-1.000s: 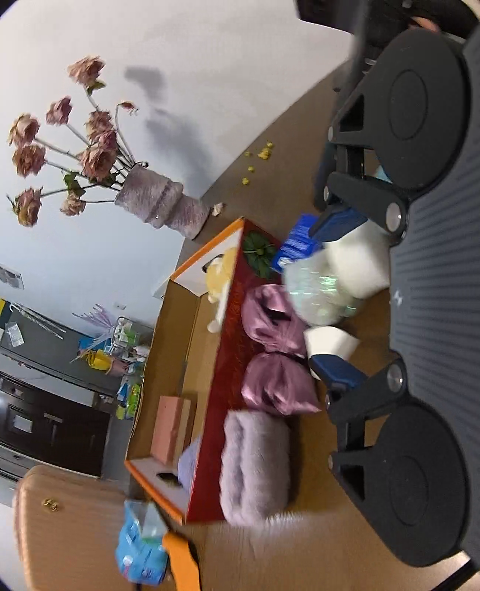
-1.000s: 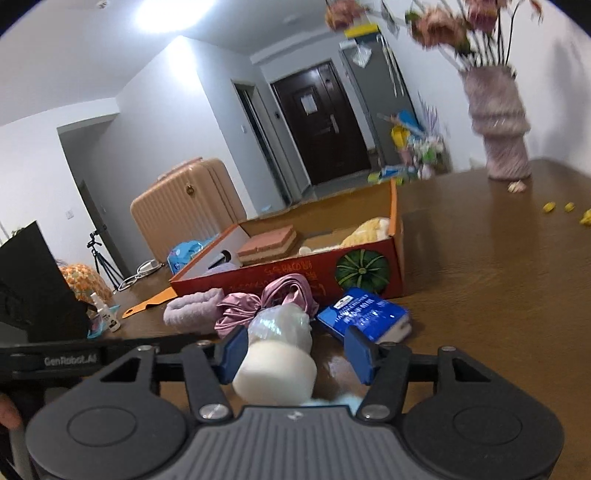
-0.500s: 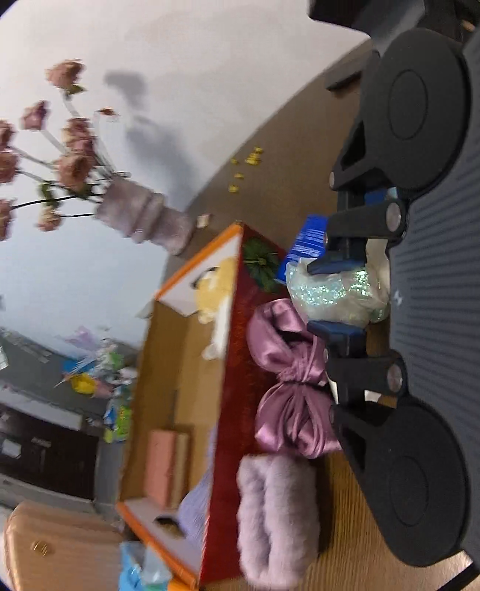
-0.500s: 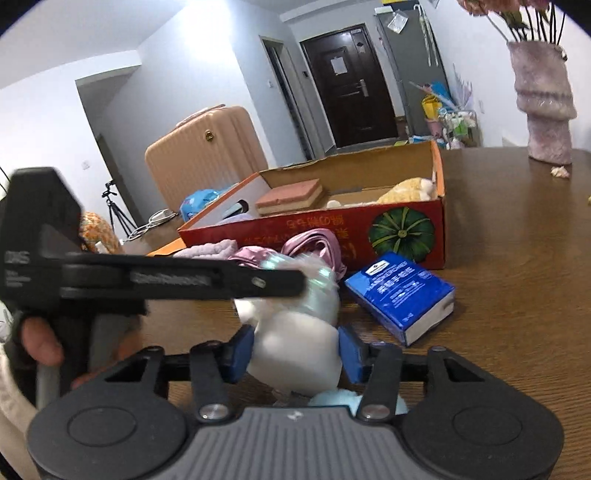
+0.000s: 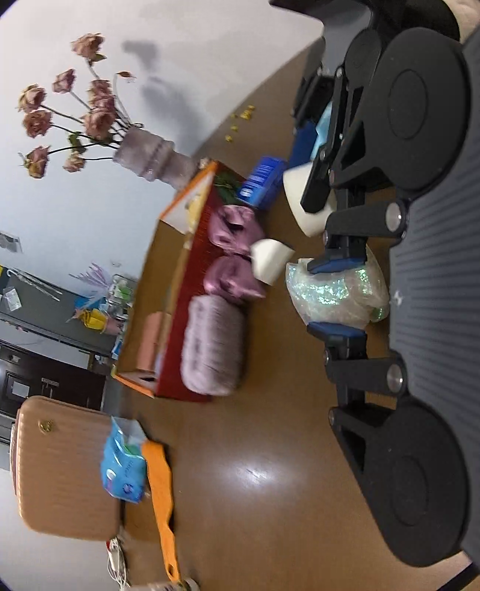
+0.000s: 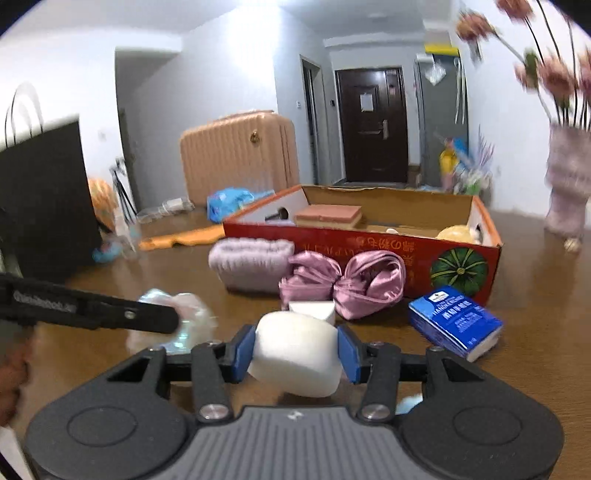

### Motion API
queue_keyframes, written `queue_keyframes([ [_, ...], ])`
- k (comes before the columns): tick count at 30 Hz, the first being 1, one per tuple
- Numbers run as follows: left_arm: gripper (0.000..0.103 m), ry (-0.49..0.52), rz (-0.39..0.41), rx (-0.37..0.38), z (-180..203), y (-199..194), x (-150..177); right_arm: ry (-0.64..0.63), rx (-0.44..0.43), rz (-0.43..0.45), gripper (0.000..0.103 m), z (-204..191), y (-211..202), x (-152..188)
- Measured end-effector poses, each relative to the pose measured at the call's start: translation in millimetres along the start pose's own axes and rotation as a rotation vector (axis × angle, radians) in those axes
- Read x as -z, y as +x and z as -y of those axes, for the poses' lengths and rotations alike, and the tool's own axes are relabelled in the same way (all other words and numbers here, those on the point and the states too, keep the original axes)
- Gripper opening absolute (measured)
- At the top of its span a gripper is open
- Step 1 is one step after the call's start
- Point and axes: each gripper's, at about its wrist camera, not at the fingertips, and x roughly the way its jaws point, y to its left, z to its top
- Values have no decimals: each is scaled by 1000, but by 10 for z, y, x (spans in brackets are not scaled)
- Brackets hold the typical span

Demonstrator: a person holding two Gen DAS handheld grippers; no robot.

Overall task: Organize soft objects
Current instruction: 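Grasp the clear sparkly plastic bag with the left gripper while the right grasps the white round sponge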

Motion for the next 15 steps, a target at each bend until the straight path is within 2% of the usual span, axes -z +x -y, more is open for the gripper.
queue_keyframes([
  [2,38,11,-7,8,-54,-64,129,-19,14,2,52,-110,-140,115],
  [3,50,19,-11,15,-72,-91,174,-35,28,0,54,-178,-219,178],
  [4,56,29,-17,23,-74,-105,210,-46,35,-13,54,-236,-283,236],
  [5,58,39,-16,30,-84,-145,242,-47,33,-24,54,-274,-338,285],
  [7,68,49,-5,32,-85,-195,271,-18,36,-27,54,-297,-441,338],
  [10,72,76,24,46,-62,-253,286,29,51,-20,61,-270,-522,342],
  [13,80,115,32,71,-3,-271,302,28,55,-24,64,-287,-518,305],
  [15,81,118,38,62,9,-248,324,30,49,-27,68,-306,-494,301],
])
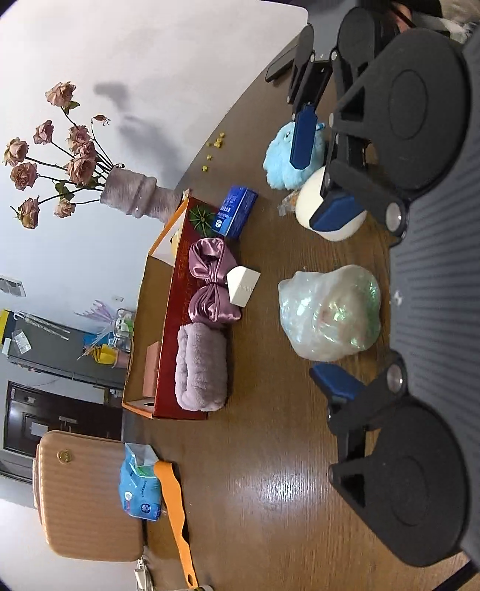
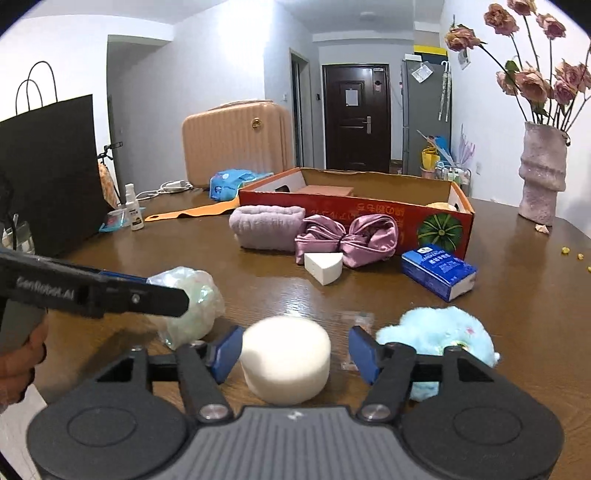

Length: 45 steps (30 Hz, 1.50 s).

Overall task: Organize soft objects
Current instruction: 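Grasp the clear sparkly plastic bag with the left gripper while the right grasps the white round sponge, then carry both held items into the box and open both grippers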

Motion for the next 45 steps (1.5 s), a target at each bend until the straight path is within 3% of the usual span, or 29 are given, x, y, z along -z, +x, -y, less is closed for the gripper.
queue_keyframes([
  [6,77,-18,-1,-34,-49,75,27,4,-29,-17,68,-59,85,15],
  [9,58,-21,-10,-29,-84,86,34,11,-28,-31,66,-49,120,26],
  [12,41,-21,-22,-17,-114,95,49,16,-20,-44,58,-37,154,32],
  [20,37,-15,-10,7,-113,104,-129,11,-55,-36,52,0,194,-89],
  [25,37,19,65,72,-143,255,-793,2,-101,27,52,236,240,-540],
  [31,37,24,52,99,-195,1076,-1925,-52,-31,62,52,839,721,-1456],
  [36,37,64,-66,0,-203,2277,-2600,-47,65,-41,52,1412,1691,-2090],
  [39,38,61,-154,-58,-273,2899,-2744,-36,111,-125,52,1629,2280,-2283],
  [41,46,83,-182,-110,-308,3148,-2747,-43,108,-183,52,1681,2598,-2337],
  [42,57,90,-187,-134,-335,3250,-2732,-58,112,-213,52,1692,2763,-2354],
  [45,71,66,-184,-114,-433,3374,-2721,-54,97,-281,55,1715,3089,-2370],
])
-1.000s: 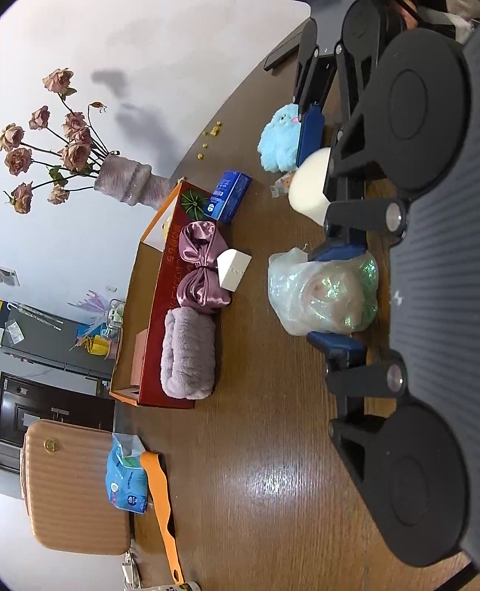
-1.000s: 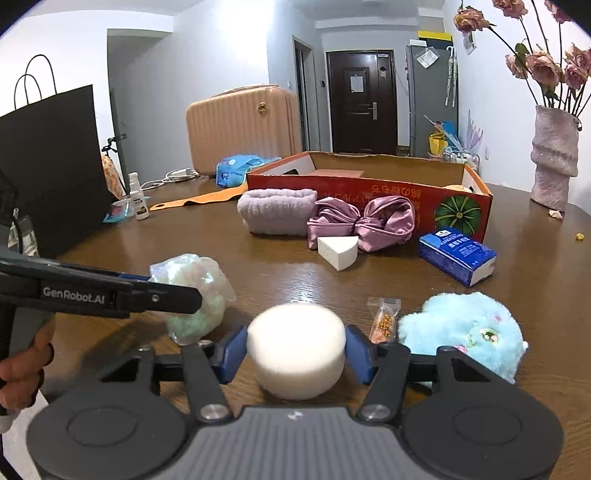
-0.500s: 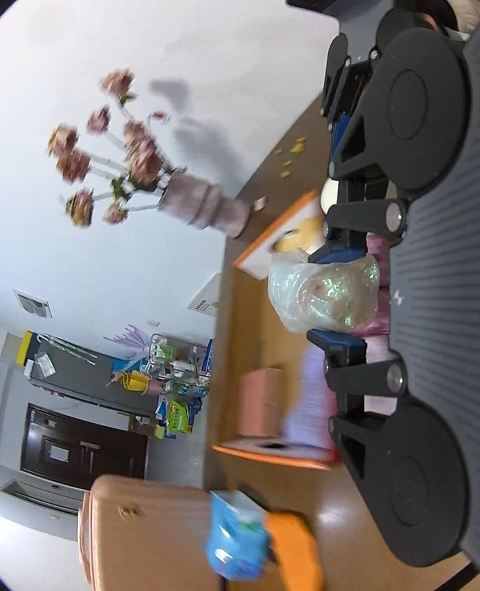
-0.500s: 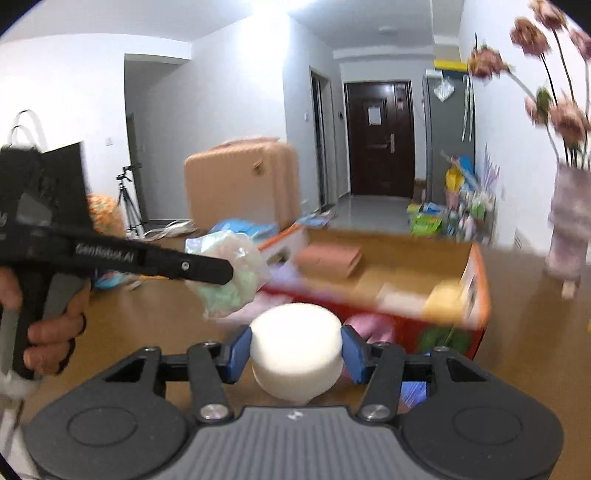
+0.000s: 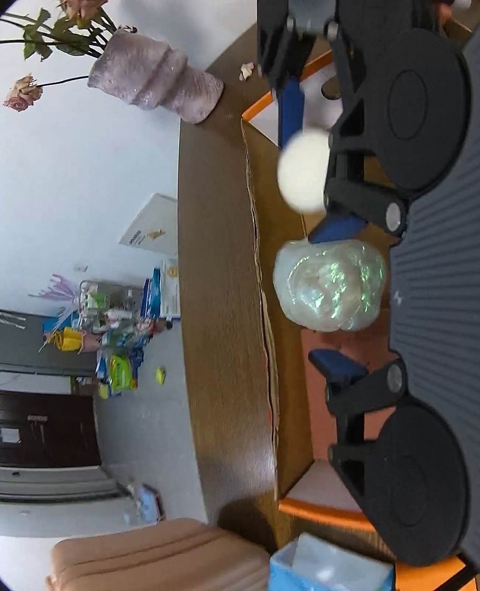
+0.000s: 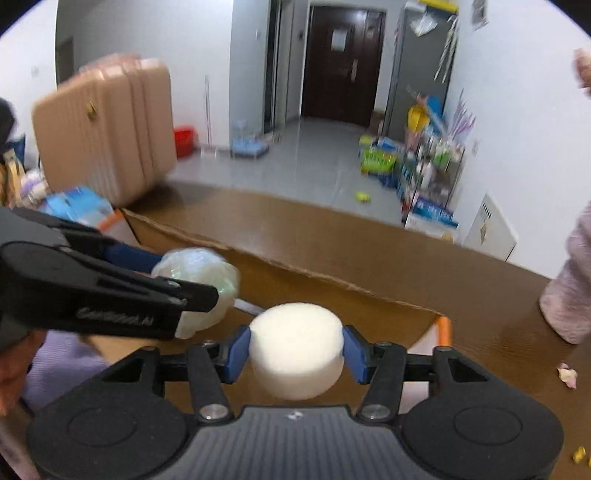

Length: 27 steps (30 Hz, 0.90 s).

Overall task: Organize soft objects
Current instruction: 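Carry both held items into the box and open both grippers, then move both tools back toward the lavender rolled towel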

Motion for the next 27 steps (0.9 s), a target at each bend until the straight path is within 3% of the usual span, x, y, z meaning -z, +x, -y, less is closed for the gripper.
queue_keyframes([
  [1,79,-18,2,6,-41,13,-8,5,-24,-12,57,3,66,-18],
  [4,80,-81,5,24,-195,5,-36,20,-70,-19,66,-4,151,-50],
  [11,80,-76,54,0,-310,-389,-124,37,-31,27,69,161,-145,-32],
  [21,83,21,175,-37,-153,-1752,89,3,94,169,73,219,-1659,127],
  [27,86,62,242,-58,-4,-2579,446,-12,105,267,75,108,-2608,397],
])
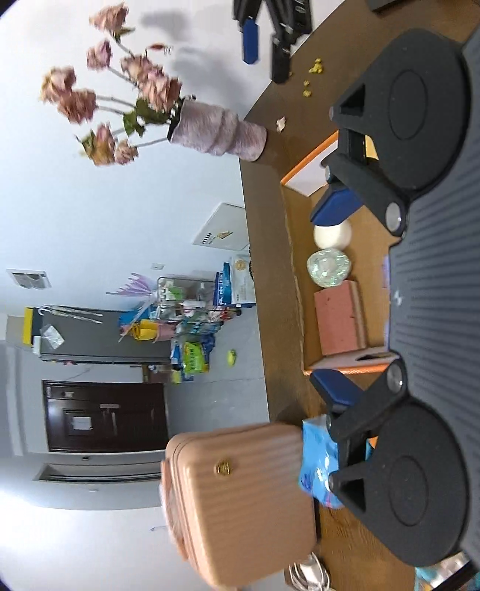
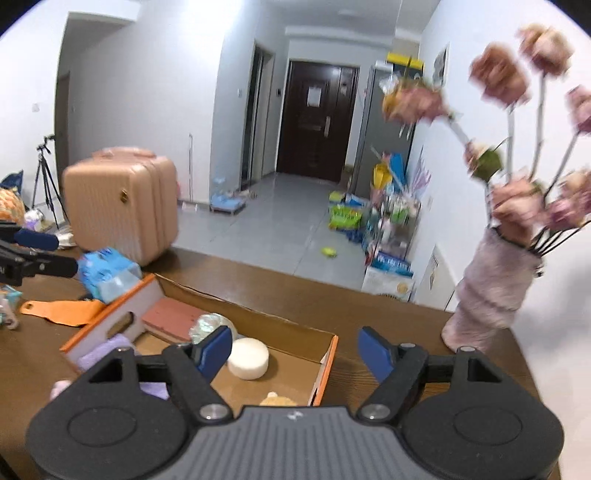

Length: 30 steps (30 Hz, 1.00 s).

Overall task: Organize soft objects
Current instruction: 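Move both tools back toward the lavender rolled towel, then grasp the lavender rolled towel with the left gripper while the right also pinches it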

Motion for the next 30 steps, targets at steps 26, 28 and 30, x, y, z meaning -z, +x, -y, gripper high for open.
queue_keyframes([
  [26,95,-132,82,-40,466,-1655,2342,199,-219,121,80,-963,-1527,2274],
  [28,95,-130,92,-50,428,-1609,2290,186,-208,106,79,-1002,-1461,2277],
  [30,95,-143,100,-42,380,-1544,2259,195,-200,114,79,-1003,-1398,2248],
])
